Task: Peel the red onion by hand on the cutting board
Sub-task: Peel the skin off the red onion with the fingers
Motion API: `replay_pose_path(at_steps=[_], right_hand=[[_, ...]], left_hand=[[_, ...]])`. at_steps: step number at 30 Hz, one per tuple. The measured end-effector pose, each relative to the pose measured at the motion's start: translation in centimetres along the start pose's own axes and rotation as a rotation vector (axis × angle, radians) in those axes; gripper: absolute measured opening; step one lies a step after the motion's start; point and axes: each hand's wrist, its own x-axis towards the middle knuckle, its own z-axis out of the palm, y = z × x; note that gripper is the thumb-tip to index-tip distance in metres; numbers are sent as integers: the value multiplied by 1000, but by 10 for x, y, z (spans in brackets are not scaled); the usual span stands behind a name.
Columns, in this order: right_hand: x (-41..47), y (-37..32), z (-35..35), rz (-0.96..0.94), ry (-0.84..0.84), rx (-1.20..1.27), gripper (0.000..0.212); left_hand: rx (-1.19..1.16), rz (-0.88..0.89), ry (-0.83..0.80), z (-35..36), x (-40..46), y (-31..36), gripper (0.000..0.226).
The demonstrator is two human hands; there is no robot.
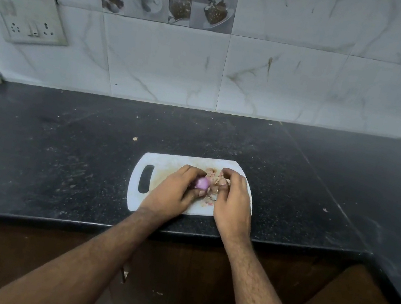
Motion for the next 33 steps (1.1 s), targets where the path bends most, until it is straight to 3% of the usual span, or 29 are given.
replay_pose_path(at_steps=[3,6,11,14,21,27,33], right_hand=[[1,-3,-3,-56,-231,-15,42],[3,-3,-4,-70,-330,-142,44],[3,0,1,-49,-250,-118,31],[5,2,1,-3,-215,-27,34],[4,5,-1,70,-129,79,30],[1,4,1,79,-26,53,14],[0,3,1,47,11,-78,29]], left_hand=[[-27,-33,6,-1,-1,1,31],[-17,-6,-6,-1,-2,3,25],[-14,24,-28,-2,0,3,21],[-24,25,-21,-1,0,1,23],[-81,-59,1,-1,1,-8,49],[16,-61,33,-3,2,-9,49],[24,-37,-17,-3,2,-5,43]])
